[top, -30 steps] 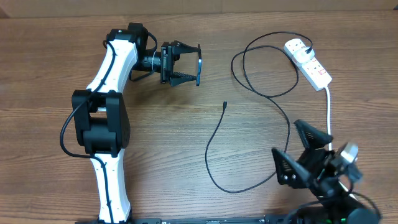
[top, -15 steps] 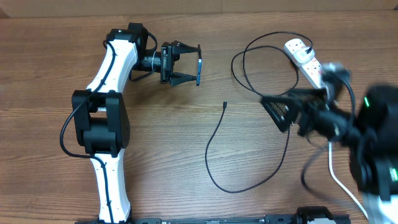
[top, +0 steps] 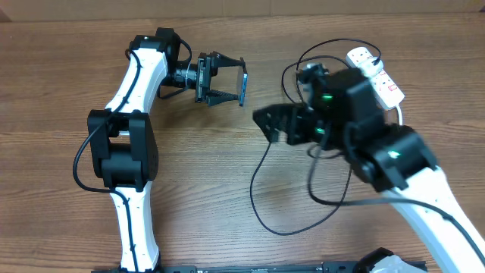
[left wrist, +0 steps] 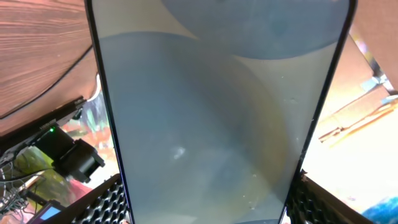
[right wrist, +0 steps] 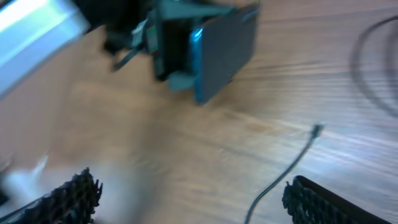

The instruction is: Plug charger to phone and switch on socket

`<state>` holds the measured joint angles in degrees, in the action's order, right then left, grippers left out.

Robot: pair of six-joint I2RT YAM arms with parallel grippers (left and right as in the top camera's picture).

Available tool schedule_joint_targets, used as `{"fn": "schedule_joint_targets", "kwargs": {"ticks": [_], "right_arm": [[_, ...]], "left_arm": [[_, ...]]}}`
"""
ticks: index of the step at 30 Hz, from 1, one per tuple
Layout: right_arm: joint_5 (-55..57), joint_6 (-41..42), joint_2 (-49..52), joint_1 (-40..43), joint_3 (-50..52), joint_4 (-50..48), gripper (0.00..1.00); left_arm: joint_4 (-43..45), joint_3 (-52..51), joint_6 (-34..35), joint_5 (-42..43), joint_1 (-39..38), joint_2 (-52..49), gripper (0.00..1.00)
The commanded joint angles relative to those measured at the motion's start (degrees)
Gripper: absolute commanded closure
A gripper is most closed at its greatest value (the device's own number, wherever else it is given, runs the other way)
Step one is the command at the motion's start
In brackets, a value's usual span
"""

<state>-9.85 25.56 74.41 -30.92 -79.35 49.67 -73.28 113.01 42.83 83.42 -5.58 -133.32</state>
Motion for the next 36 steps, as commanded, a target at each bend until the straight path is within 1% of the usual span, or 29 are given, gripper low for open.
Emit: {"fn": "schedule_joint_targets", "kwargs": {"ticks": [1,4,7,12,14,18,20,22,24,29,31,34,36], "right_arm": [[18.5,8.1,4.9,-3.0,-4.5,0.4,0.14],[22.5,13.2,9.1,-4.7,-6.3,0.0,0.15],[22.8,16.5,12.2,-5.5,-6.6,-1.2,0.14],[24.2,18.0,15.0,-5.8,-6.6,-1.5,0.13],[24.6,18.1,15.2,-5.8,-6.6,-1.3,0.13],[24.6,18.1,15.2,-6.4,-6.6,-1.3,0.13],[24.6,18.1,15.3,-6.8,-6.5,-1.0,0.16],[24.7,18.3,15.6,-7.0,-6.5,-0.3,0.21],[25.3,20.0,16.1,-7.0,-6.5,0.2,0.22],[25.2,20.7,17.9,-7.0,-6.5,-0.2,0.27],[24.3,19.8,18.6,-7.0,-6.5,-0.3,0.27],[22.4,16.0,19.7,-7.0,-6.5,-1.3,0.27],[22.5,15.9,20.3,-7.0,-6.5,-1.2,0.27]], "left_arm": [[0.0,1.7,1.2,0.8,-0.4,-0.4,0.32],[0.0,1.7,1.8,0.3,-1.1,-0.4,0.32],[0.0,1.7,3.4,-1.5,-1.9,-0.4,0.32],[0.0,1.7,6.8,-7.4,-2.9,-0.4,0.31],[0.3,1.7,8.4,-10.2,-3.3,-0.4,0.31],[2.4,1.7,10.9,-12.7,-3.5,-0.4,0.31],[2.6,1.7,11.8,-12.9,-3.6,-0.4,0.31],[2.8,1.7,12.1,-12.8,-3.9,-0.4,0.31],[2.8,1.7,12.1,-12.9,-4.2,-0.4,0.31],[2.8,1.7,12.1,-12.6,-5.0,-0.4,0.31],[2.8,1.7,12.1,-12.4,-5.2,-0.4,0.31],[2.8,1.7,12.1,-12.4,-5.4,-0.4,0.31],[2.8,1.7,12.0,-12.5,-5.4,-0.4,0.31]]}}
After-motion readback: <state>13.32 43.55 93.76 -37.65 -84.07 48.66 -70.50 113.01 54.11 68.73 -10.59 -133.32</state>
